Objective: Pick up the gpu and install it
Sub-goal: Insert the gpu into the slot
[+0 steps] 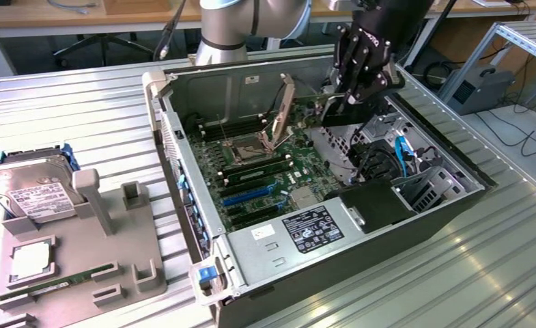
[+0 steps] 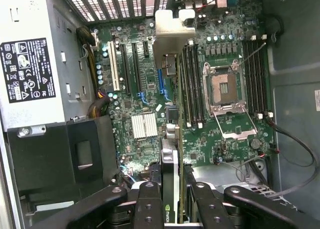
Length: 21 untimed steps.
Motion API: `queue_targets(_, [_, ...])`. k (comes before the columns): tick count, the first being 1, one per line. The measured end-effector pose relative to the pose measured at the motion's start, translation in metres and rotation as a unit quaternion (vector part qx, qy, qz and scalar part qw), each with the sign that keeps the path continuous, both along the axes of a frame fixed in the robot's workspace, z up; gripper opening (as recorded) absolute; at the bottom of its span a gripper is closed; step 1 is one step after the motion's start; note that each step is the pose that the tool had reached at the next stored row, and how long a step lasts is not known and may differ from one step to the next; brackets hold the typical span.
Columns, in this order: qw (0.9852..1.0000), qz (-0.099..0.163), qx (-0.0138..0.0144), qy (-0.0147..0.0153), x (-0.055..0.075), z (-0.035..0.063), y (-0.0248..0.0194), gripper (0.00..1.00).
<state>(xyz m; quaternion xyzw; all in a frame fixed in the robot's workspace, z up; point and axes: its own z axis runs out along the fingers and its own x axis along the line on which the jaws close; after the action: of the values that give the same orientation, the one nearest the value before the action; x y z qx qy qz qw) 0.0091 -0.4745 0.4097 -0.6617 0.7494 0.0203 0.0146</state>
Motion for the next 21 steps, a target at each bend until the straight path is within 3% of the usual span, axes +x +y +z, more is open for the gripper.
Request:
queue_targets(6, [1.0000,0.001,0.0011,-0.0004,-0.011,-0.0175,0.0000,0.27])
queue_targets(13, [1.0000,0.002,0.0015,-0.0005,-0.013,-0.0194,0.0000,0.27])
queue_targets(21, [1.0000,0.003,0.0017,-0.0015,-0.020,-0.0334,0.0000,0.27])
